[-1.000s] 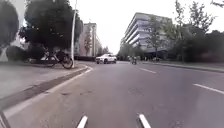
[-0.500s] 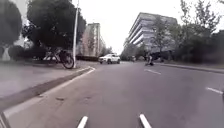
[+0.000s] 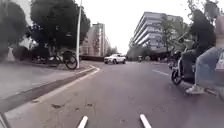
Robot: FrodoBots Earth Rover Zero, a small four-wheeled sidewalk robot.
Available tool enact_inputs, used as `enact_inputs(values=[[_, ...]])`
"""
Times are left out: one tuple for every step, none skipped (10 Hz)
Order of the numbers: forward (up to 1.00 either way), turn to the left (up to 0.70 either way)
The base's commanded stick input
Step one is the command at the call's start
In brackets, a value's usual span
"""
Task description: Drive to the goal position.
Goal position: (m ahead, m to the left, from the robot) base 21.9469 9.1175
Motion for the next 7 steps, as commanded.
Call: enact_inputs(values=[[0.7,0.14],[0.7,0.14],[0.7,0.14],[0.7,0.14],[0.7,0.14],[0.7,0.14],[0.7,0.14]])
